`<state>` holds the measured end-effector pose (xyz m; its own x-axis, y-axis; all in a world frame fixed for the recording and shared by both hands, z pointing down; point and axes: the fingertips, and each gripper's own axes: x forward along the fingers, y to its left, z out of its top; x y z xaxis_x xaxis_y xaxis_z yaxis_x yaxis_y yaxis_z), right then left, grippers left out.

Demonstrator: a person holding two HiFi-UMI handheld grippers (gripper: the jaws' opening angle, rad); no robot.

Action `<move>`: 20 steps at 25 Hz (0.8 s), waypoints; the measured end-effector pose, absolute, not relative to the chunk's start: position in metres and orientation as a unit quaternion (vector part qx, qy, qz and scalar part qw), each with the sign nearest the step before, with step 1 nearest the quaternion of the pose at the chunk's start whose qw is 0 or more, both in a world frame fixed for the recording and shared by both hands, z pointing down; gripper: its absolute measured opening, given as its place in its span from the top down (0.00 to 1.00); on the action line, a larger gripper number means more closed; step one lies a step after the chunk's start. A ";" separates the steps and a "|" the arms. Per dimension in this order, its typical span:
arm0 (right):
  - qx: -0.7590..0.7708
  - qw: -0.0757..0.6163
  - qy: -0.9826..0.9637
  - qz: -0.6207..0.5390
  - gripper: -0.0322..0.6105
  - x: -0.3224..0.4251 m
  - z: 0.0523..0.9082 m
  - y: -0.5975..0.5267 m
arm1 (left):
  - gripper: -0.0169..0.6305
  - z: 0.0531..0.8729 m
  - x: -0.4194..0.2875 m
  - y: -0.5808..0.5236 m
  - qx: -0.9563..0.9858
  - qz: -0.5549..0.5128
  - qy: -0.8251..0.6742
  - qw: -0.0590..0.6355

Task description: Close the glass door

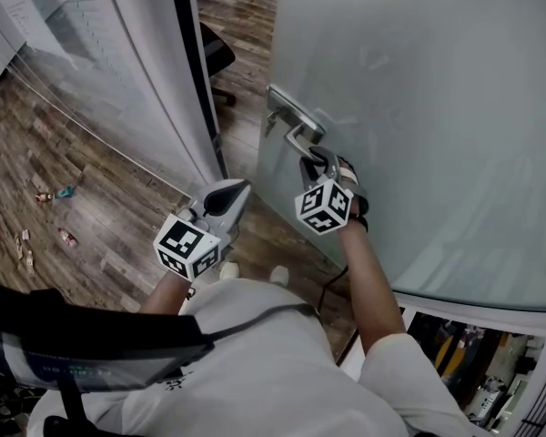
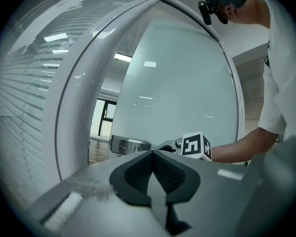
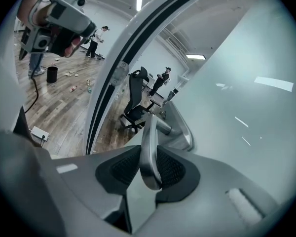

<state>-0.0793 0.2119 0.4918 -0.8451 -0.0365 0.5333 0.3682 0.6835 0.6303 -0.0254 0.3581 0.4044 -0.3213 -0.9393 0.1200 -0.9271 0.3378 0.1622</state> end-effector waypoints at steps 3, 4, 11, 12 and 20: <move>-0.099 0.257 -0.878 -0.392 0.79 -0.075 0.492 0.221 | 0.97 0.405 -0.026 0.362 0.572 -0.030 -0.814 0.098; -0.100 0.256 -0.877 -0.393 0.79 -0.073 0.492 0.224 | 0.97 0.405 -0.026 0.364 0.571 -0.030 -0.815 0.098; -0.099 0.244 -0.868 -0.421 0.79 -0.059 0.494 0.241 | 0.97 0.412 -0.025 0.368 0.566 -0.027 -0.818 0.101; -0.098 0.242 -0.866 -0.426 0.79 -0.057 0.494 0.243 | 0.97 0.412 -0.024 0.368 0.565 -0.027 -0.818 0.101; -0.086 0.226 -0.860 -0.449 0.79 -0.045 0.497 0.262 | 0.98 0.421 -0.021 0.370 0.562 -0.018 -0.819 0.113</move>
<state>-0.0448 0.2619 0.4972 -0.8831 -0.0549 0.4660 0.3510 0.5816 0.7338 -0.0207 0.3697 0.4208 -0.3427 -0.9247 0.1657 -0.9166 0.3678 0.1566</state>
